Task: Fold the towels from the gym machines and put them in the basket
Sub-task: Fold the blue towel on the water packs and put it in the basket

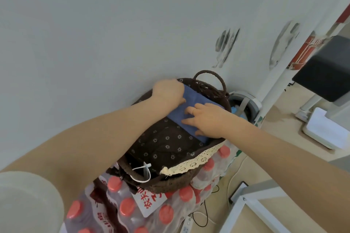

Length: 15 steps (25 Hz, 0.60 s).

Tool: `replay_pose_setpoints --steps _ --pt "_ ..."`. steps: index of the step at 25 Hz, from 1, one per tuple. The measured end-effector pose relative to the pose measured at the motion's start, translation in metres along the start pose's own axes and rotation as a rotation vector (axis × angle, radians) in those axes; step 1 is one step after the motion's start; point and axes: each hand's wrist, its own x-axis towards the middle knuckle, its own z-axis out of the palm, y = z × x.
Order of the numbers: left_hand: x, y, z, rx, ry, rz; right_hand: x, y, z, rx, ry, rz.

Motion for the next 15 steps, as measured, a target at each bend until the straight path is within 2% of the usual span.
replay_pose_setpoints --steps 1,2,4,5,7,9,11,15 --pt "-0.001 -0.003 -0.001 0.016 0.021 0.088 0.001 0.0 -0.001 -0.036 -0.061 0.017" --pt "-0.004 -0.008 0.002 -0.008 -0.028 0.215 0.002 -0.001 -0.001 -0.041 -0.087 0.027" --pt "-0.014 -0.021 0.013 -0.055 -0.283 0.404 0.006 -0.004 0.003 -0.006 -0.16 0.054" --pt "-0.02 -0.028 0.015 -0.062 -0.349 0.436 0.006 -0.005 0.002 0.027 -0.176 0.068" --pt "-0.028 -0.039 0.009 -0.105 -0.274 0.406 0.008 -0.007 -0.008 0.21 -0.038 0.131" --pt "-0.045 -0.054 -0.007 -0.268 -0.12 0.331 0.011 -0.011 -0.03 0.473 0.247 0.214" --pt "-0.079 -0.075 -0.018 -0.449 -0.002 0.231 0.015 -0.024 -0.053 0.644 0.436 0.169" --pt "-0.173 -0.108 -0.01 -0.504 0.196 0.158 0.004 -0.075 -0.086 0.875 0.498 0.011"
